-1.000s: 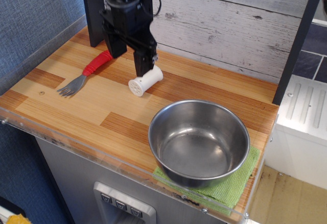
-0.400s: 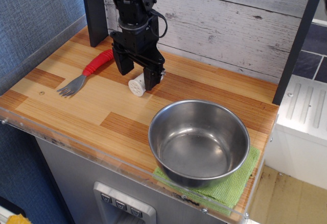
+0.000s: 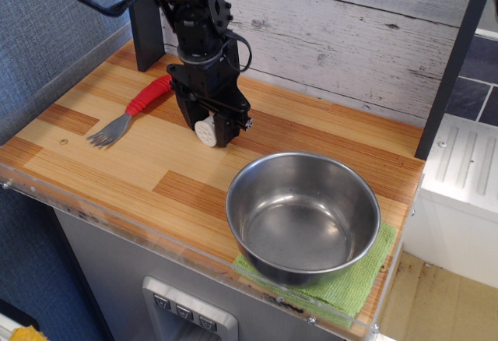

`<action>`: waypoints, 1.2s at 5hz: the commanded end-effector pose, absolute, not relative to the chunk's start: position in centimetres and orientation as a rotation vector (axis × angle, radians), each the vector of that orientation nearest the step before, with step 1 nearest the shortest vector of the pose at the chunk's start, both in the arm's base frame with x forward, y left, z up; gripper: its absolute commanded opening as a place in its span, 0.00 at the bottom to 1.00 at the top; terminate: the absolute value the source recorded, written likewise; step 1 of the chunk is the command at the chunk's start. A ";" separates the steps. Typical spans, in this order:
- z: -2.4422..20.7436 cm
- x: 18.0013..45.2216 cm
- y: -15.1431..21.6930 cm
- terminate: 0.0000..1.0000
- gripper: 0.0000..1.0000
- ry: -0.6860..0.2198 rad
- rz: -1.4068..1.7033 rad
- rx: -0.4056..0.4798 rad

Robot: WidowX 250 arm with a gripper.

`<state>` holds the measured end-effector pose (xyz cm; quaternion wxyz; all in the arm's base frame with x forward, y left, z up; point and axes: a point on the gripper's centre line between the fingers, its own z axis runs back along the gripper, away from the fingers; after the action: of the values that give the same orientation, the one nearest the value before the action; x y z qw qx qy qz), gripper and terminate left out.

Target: Put the salt behind the bowl

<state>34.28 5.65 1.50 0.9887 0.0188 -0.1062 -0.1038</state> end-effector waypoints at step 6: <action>8.9 37.8 -4.3 0.00 0.00 -0.426 -0.273 -0.002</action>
<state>37.43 -4.25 7.21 0.9721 -0.0039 -0.1909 -0.1360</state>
